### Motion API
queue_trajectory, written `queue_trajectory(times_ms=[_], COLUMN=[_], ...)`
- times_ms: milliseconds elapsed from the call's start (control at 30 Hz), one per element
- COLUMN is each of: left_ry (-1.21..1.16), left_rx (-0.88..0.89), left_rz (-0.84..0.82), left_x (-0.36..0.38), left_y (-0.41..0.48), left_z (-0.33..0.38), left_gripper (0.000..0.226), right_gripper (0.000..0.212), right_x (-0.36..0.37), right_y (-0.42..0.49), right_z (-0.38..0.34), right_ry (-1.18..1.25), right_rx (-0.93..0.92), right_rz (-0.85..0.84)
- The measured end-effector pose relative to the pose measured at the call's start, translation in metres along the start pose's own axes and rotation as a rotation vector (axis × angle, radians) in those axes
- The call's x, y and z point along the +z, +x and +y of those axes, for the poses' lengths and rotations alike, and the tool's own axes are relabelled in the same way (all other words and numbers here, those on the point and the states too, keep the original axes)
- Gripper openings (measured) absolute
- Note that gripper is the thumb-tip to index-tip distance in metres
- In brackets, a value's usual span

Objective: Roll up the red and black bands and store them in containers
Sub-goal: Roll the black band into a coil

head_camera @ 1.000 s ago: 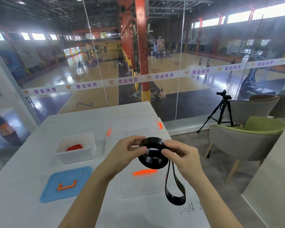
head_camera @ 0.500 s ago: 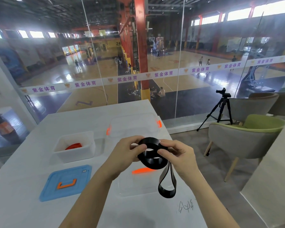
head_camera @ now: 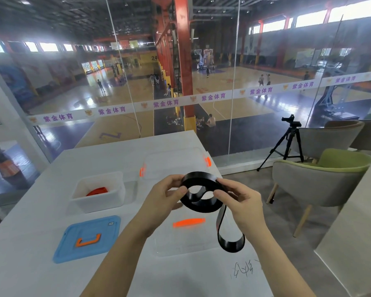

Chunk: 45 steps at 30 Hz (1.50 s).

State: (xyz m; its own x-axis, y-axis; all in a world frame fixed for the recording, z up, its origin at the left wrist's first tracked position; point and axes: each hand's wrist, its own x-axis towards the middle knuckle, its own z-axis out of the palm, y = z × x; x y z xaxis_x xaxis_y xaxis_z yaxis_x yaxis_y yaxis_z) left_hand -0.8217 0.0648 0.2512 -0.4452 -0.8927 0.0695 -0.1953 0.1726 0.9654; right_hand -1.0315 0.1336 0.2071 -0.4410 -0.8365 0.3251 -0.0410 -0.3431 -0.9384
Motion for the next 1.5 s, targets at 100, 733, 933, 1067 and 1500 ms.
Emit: queue_trajectory(times_ms=[100, 733, 933, 1067, 1500], left_ry=[0.219, -0.222, -0.090, 0.131, 0.200], left_rx=[0.070, -0.029, -0.058, 0.033, 0.103], left_rz=[0.022, 0.026, -0.101, -0.048, -0.115], left_x=[-0.001, 0.010, 0.001, 0.001, 0.000], left_y=[0.001, -0.006, 0.000, 0.002, -0.002], left_z=[0.003, 0.003, -0.002, 0.007, 0.017], left_gripper=[0.040, 0.015, 0.020, 0.042, 0.021], right_gripper=[0.036, 0.042, 0.034, 0.033, 0.038], right_x=[0.000, 0.002, -0.003, -0.001, 0.004], right_y=[-0.001, -0.003, 0.002, 0.002, -0.002], right_z=[-0.009, -0.016, -0.021, -0.018, -0.022], right_ry=[-0.085, 0.003, 0.000, -0.040, -0.095], right_rx=[-0.020, -0.034, 0.006, 0.013, 0.040], right_rz=[-0.083, -0.001, -0.003, -0.044, -0.179])
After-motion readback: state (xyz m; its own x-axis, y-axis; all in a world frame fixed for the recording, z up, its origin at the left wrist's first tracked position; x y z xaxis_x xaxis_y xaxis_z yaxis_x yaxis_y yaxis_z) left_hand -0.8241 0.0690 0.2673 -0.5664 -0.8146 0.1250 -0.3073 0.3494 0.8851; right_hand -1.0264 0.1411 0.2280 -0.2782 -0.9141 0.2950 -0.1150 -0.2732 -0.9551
